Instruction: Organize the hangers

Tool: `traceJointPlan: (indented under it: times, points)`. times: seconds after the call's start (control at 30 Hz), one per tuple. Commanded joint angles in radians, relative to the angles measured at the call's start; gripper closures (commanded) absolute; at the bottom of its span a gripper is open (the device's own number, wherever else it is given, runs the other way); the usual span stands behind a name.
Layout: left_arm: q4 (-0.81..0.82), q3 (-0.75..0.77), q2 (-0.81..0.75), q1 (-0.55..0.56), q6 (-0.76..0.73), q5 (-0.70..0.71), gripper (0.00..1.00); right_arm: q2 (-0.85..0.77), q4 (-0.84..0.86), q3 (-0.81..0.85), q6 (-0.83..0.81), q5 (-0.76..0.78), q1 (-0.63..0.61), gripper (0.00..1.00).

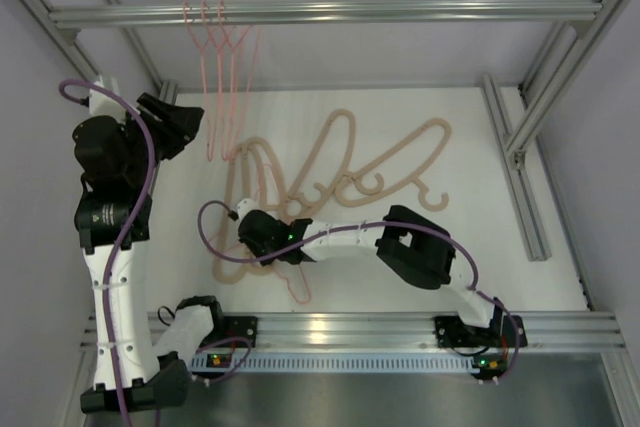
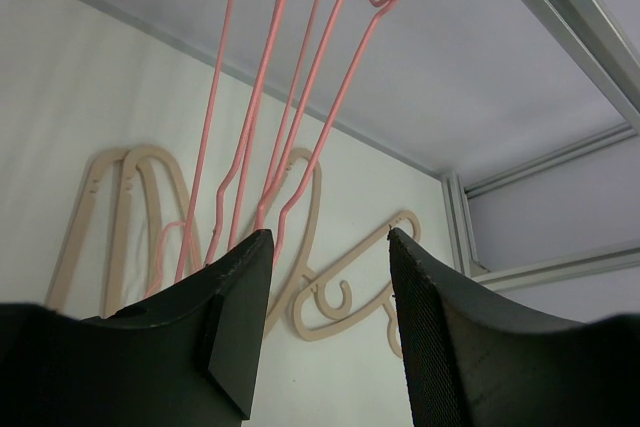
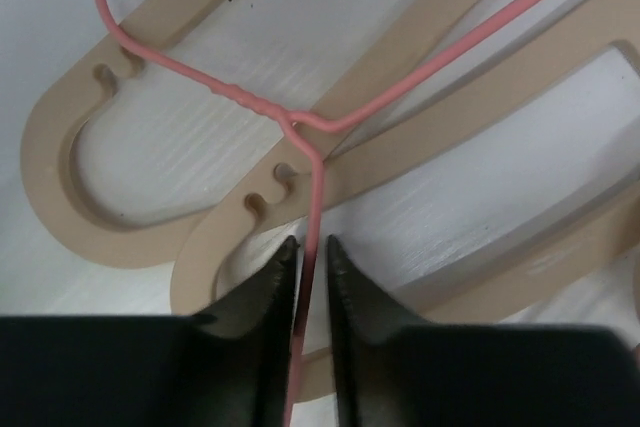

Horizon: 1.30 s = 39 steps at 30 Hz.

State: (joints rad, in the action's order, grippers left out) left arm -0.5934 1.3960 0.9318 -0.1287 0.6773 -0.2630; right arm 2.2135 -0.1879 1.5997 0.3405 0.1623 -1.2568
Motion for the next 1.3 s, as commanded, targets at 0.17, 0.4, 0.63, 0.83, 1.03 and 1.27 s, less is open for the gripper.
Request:
traceJointPlan:
  times: [0.17,0.4,0.63,0.83,1.03,1.27]
  points:
    - [0.009,-0.003,-0.019,0.000,-0.013,0.013,0.45,-0.064,-0.008,-0.009,0.009,0.019,-0.018,1.00]
    - [0.009,0.001,-0.021,0.000,-0.012,0.028,0.45,-0.208,-0.062,-0.021,-0.012,0.031,-0.018,1.00]
    - [0.009,0.020,-0.013,0.000,-0.012,0.038,0.45,-0.357,-0.113,-0.119,-0.043,0.010,-0.006,1.00]
    - [0.010,0.040,-0.004,0.000,-0.010,0.038,0.45,-0.539,-0.211,-0.280,-0.046,0.008,0.008,1.00]
    - [0.010,0.057,0.009,0.000,-0.007,0.033,0.45,-0.768,-0.229,-0.472,0.021,-0.009,0.028,1.00]
    - [0.010,0.069,0.010,0.000,-0.007,0.036,0.45,-0.945,-0.228,-0.480,0.117,-0.010,0.103,1.00]
